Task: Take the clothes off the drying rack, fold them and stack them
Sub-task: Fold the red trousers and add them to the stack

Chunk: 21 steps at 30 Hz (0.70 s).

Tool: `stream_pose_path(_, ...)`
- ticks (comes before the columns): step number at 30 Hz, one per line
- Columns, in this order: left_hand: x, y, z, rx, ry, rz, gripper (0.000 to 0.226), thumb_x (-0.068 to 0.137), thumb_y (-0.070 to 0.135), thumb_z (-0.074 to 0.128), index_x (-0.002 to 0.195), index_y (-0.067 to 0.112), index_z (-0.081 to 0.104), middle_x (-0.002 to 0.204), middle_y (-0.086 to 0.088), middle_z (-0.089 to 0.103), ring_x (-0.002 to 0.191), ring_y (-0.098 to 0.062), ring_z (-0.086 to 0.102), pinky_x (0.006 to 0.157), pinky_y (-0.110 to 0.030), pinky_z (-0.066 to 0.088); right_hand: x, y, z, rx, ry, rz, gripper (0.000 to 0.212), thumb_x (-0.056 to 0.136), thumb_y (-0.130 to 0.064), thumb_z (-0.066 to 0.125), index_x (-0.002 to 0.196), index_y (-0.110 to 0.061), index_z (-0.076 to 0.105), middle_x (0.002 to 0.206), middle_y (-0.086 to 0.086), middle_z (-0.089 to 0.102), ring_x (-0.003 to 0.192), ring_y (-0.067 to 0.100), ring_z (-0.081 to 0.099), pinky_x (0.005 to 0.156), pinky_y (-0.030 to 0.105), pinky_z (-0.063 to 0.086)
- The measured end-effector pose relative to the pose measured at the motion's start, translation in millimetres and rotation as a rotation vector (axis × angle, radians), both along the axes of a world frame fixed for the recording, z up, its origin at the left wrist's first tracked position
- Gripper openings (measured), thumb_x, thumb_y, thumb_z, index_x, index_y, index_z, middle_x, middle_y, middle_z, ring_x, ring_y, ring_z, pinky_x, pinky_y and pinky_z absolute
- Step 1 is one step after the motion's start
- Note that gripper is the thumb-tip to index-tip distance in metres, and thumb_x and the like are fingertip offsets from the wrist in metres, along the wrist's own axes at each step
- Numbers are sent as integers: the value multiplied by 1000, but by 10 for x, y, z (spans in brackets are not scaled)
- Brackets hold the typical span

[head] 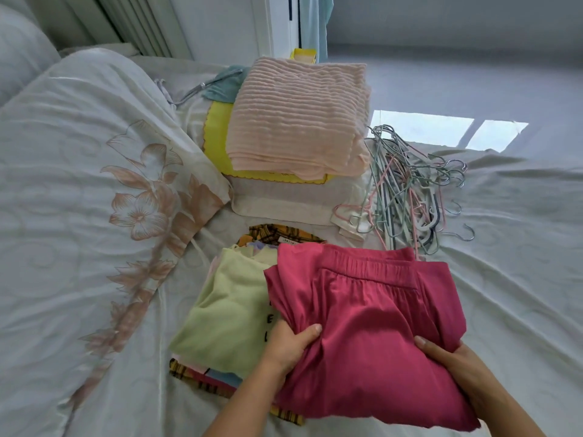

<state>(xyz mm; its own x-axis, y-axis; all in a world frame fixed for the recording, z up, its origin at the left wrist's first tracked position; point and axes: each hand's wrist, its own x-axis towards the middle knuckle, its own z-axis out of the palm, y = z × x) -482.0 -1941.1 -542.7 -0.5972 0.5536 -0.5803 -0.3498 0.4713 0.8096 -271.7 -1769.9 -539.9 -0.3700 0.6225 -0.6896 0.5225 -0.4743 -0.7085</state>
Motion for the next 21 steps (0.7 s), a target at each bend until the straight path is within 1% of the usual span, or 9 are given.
stream_pose_path(4, 401, 213, -265, -1, -96, 1, 46, 81, 5, 69, 122, 16, 50, 111, -2, 62, 104, -16, 58, 92, -24, 43, 427, 88, -42, 55, -65, -44, 121, 2, -72, 77, 106, -12, 65, 93, 7, 72, 88, 25, 66, 75, 34, 49)
stream_pose_path(7, 813, 337, -514, -20, -174, 13, 50, 75, 9, 73, 119, 16, 51, 108, -1, 62, 100, -17, 59, 92, -26, 44, 862, 105, -141, 61, -103, -70, 114, 7, -69, 79, 104, -13, 64, 91, 3, 70, 85, 19, 64, 69, 29, 47)
stream_pose_path(11, 1428, 282, -827, -80, -348, 61, 59, 69, 9, 71, 125, 7, 51, 96, 0, 65, 88, -16, 61, 83, -26, 50, 1445, 34, -367, 40, -112, -116, 90, 22, -53, 84, 99, -10, 67, 77, -11, 65, 74, 3, 55, 62, 18, 40)
stream_pose_path(12, 1525, 259, -877, -94, -356, 87, 61, 68, 9, 71, 125, 4, 52, 94, 2, 65, 89, -18, 62, 86, -30, 49, 1550, 6, -445, 23, -93, -135, 80, 34, -48, 87, 100, -8, 67, 77, -11, 65, 74, 3, 56, 62, 18, 41)
stream_pose_path(14, 1626, 269, -883, -89, -364, 105, 65, 67, 9, 75, 128, 5, 51, 100, 0, 66, 96, -18, 62, 96, -36, 46, 1708, -12, -619, -11, -64, -161, 72, 53, -40, 87, 112, -6, 64, 86, -6, 68, 80, 9, 61, 66, 22, 45)
stream_pose_path(16, 1656, 323, -804, -57, -393, 96, 57, 75, 13, 74, 128, 12, 51, 105, 0, 67, 96, -16, 62, 92, -34, 48, 1775, 14, -748, -82, -45, -181, 68, 60, -42, 83, 118, -14, 61, 99, 0, 70, 90, 16, 65, 74, 30, 51)
stream_pose_path(17, 1665, 344, -744, -62, -388, 84, 58, 72, 20, 77, 125, 13, 53, 100, 3, 68, 90, -13, 64, 83, -30, 51, 1779, 33, -766, -122, -38, -191, 62, 66, -43, 76, 119, -17, 61, 102, 1, 70, 93, 19, 66, 79, 33, 52)
stream_pose_path(19, 1701, 383, -603, -86, -328, 46, 82, 41, 42, 90, 111, 15, 59, 83, 9, 71, 75, -8, 67, 63, -19, 52, 1793, 86, -771, -160, -25, -173, 60, 67, -45, 76, 118, -17, 62, 104, 1, 71, 94, 19, 66, 87, 37, 52)
stream_pose_path(21, 1813, 420, -464, -107, -242, 35, 96, 20, 53, 90, 104, 15, 62, 80, 10, 71, 71, -7, 67, 62, -18, 50, 1868, 162, -730, -129, -31, -121, 70, 58, -50, 81, 117, -15, 63, 103, 0, 71, 94, 18, 67, 91, 39, 51)
